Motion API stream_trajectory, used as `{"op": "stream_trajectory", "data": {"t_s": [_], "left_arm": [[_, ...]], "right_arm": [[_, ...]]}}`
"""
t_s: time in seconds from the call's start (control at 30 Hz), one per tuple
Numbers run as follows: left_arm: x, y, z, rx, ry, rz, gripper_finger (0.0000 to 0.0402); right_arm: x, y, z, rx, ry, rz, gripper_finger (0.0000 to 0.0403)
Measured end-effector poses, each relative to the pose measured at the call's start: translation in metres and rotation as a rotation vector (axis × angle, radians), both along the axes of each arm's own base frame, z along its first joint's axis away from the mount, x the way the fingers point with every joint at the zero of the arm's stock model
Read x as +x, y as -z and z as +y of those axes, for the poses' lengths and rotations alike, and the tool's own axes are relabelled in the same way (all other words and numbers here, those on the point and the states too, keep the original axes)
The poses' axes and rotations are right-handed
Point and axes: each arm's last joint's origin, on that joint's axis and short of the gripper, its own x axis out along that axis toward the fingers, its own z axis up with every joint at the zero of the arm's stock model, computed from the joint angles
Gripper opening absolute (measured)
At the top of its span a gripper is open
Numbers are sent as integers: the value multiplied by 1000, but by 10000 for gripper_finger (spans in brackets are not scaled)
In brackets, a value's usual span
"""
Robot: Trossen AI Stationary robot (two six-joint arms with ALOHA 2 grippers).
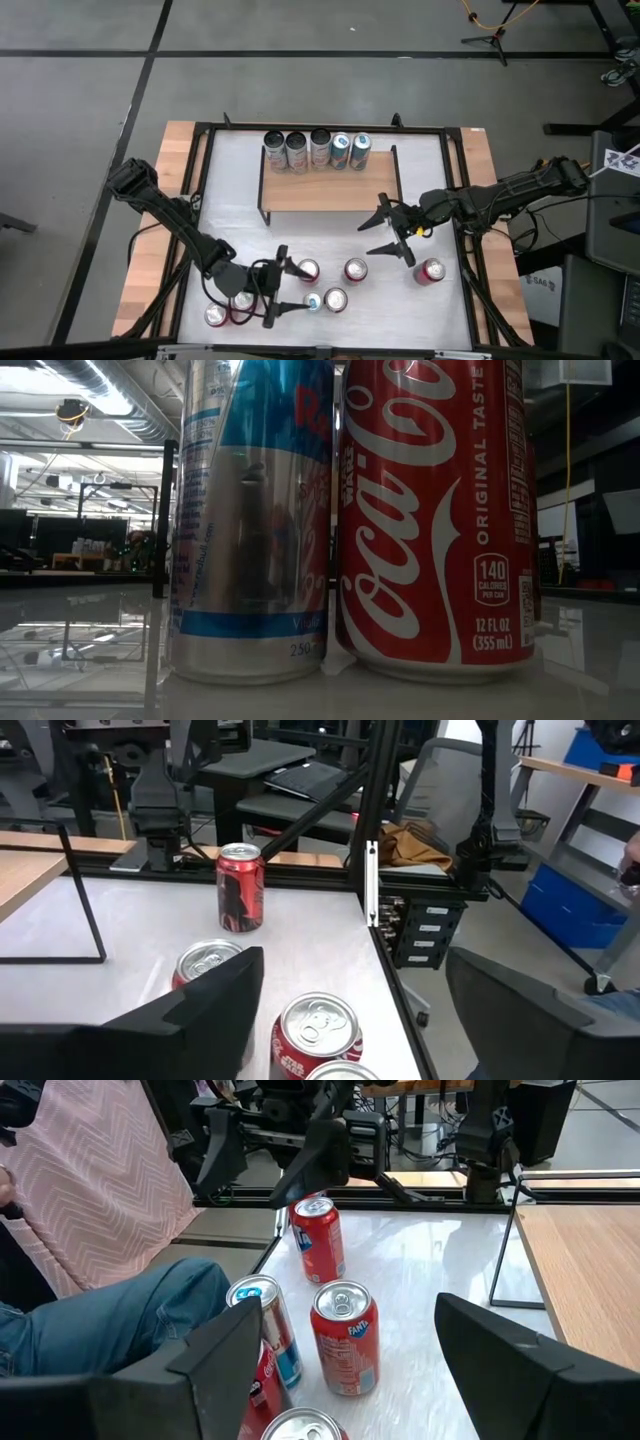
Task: Place canned beverage on shelf
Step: Put the blue soda can on the shelf
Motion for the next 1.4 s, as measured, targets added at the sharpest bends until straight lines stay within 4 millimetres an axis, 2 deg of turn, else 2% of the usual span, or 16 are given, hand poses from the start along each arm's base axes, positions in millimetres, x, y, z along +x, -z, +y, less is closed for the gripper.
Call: {"op": "stream_trajectory", "data": {"t_s": [0.17,0.53,0.83,0.93,1.13,1.4], "left_arm": [[0,1,0,6,0,8,332],[-3,5,-5,19,16,27,330],[-5,17,-2,35,-12,138,329],[-2,26,-5,54,-12,157,329],[7,59,-13,113,-14,225,329],[14,72,-18,102,-17,209,329]], "right_arm": [[0,0,0,0,0,0,287],[0,0,0,0,0,0,287],[0,0,0,-1,0,0,287],[0,0,0,-1,0,0,287],[0,0,0,-1,0,0,287],[0,0,0,-1,0,0,287]]}}
